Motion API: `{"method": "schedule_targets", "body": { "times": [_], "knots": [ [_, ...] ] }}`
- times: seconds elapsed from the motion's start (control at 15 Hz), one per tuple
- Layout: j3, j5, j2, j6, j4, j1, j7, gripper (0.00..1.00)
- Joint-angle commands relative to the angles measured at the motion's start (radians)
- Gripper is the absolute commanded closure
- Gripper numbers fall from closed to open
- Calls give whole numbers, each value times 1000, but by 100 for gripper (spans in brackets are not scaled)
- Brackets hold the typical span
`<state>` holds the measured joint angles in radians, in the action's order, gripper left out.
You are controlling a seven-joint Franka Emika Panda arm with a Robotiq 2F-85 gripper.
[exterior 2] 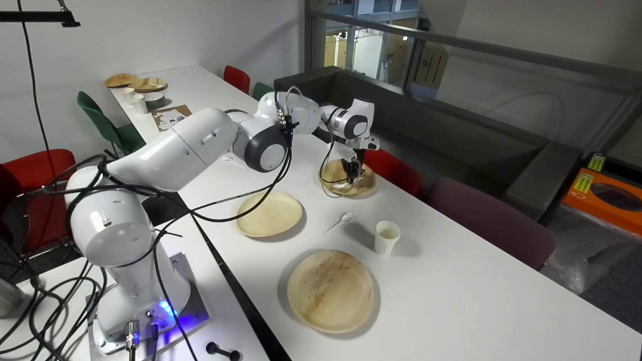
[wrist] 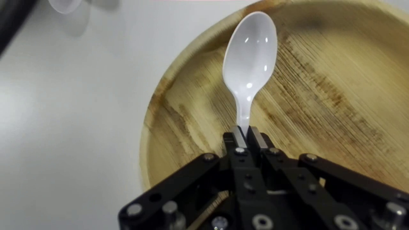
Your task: Remove the spoon from the brown plate and put it on the table
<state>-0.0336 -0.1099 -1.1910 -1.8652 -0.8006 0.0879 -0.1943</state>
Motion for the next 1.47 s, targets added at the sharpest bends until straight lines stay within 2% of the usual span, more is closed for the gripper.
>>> {"method": "schedule_targets", "body": {
  "times": [0.0,0.47,0.67,0.73,0.87,1.4],
  "knots": [
    [8,-24,78,29,-83,-12,73,94],
    [8,-65,200,-13,-229,-17,177,90],
    [2,-96,276,4,-348,-19,306,93],
    [4,-111,297,2,-386,-18,346,88],
    [22,-142,331,2,-454,-3,417,96],
    [7,-331,428,-12,-655,16,664,98]
  ]
}}
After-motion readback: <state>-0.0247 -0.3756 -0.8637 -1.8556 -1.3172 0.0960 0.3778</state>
